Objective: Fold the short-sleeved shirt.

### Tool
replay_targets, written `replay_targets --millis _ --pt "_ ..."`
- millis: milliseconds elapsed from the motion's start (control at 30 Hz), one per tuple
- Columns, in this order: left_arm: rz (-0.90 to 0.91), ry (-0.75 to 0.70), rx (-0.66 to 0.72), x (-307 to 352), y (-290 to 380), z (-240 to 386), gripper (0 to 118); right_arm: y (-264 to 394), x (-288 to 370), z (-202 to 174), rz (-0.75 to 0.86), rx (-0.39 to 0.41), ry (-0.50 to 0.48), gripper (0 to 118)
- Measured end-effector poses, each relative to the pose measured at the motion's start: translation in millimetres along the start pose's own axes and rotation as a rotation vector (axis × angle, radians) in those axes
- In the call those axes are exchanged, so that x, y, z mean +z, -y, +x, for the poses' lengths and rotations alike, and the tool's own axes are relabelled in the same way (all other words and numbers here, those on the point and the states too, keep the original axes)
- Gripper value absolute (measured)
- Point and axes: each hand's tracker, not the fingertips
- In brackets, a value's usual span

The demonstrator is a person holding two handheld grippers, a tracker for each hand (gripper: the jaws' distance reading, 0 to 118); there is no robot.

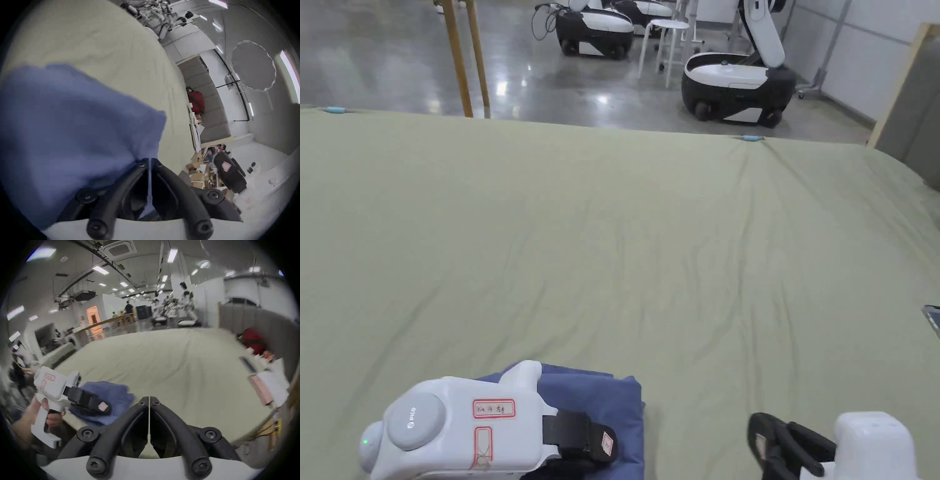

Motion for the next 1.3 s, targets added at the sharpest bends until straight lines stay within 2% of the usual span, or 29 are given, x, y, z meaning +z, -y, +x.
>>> replay_targets --millis 67,133,167,233,367,467,500,533,567,600,633,667,733,767,800,833,867,933,967,1033,1100,1300 --pt "0.048 0.009 -0.028 30 -3 4 2 -9 -27 2 -0.068 -0.124 -0.194 2" --pt "0.101 -0.001 -0.033 65 -5 6 2 -14 -68 5 -0.185 -0.301 -0.427 2" --pt "0.137 -0.02 -0.031 83 -6 2 2 -13 -91 4 -0.222 -0.351 -0.511 3" --pt "0.167 -0.077 -0.031 110 -10 -8 2 -9 -131 -1 -0.299 -0.387 -0.652 2" --pt "0.17 -0.197 0.01 137 -22 -47 2 17 -193 3 -0.463 -0.562 -0.812 2" --pt "0.13 -0.21 0.008 140 -29 -70 6 43 -218 19 -0.551 -0.587 -0.758 2" --pt "0.104 -0.168 0.003 137 -29 -71 14 46 -222 27 -0.539 -0.665 -0.818 3" --pt "0.084 -0.1 0.013 133 -31 -78 39 44 -221 32 -0.53 -0.759 -0.878 2" --pt "0.062 -0.057 0.061 127 -33 -85 99 44 -219 34 -0.514 -0.756 -0.846 2" --pt "0.029 -0.014 0.088 119 -35 -91 118 43 -219 35 -0.513 -0.726 -0.836 2" --pt "-0.011 0.029 0.107 107 -37 -95 115 44 -220 36 -0.516 -0.722 -0.836 2" --pt "0.044 0.091 0.113 100 -38 -100 115 45 -221 37 -0.519 -0.733 -0.84 2" --pt "-0.03 0.138 0.15 78 -32 -104 113 45 -215 31 -0.517 -0.753 -0.836 2" --pt "-0.045 0.131 0.122 72 -48 -118 108 44 -215 31 -0.515 -0.75 -0.835 2" --pt "-0.055 0.138 0.12 65 -51 -123 97 44 -214 29 -0.514 -0.747 -0.831 2" --pt "-0.063 0.141 0.121 61 -53 -124 70 42 -212 27 -0.513 -0.744 -0.827 2" --pt "-0.057 0.151 0.119 60 -56 -127 58 40 -210 26 -0.513 -0.739 -0.818 2" --pt "-0.058 0.051 0.1 54 -47 -117 31 34 -203 23 -0.496 -0.73 -0.793 2" --pt "-0.073 0.08 0.111 57 -48 -122 25 29 -200 24 -0.485 -0.692 -0.756 2" --pt "-0.058 0.092 0.11 74 -50 -119 25 20 -191 22 -0.465 -0.624 -0.732 2" --pt "-0.028 0.041 0.032 102 -59 -117 25 13 -183 21 -0.453 -0.614 -0.718 2" --pt "0.021 -0.169 0.045 248 -92 -169 25 1 -170 17 -0.418 -0.548 -0.67 2"
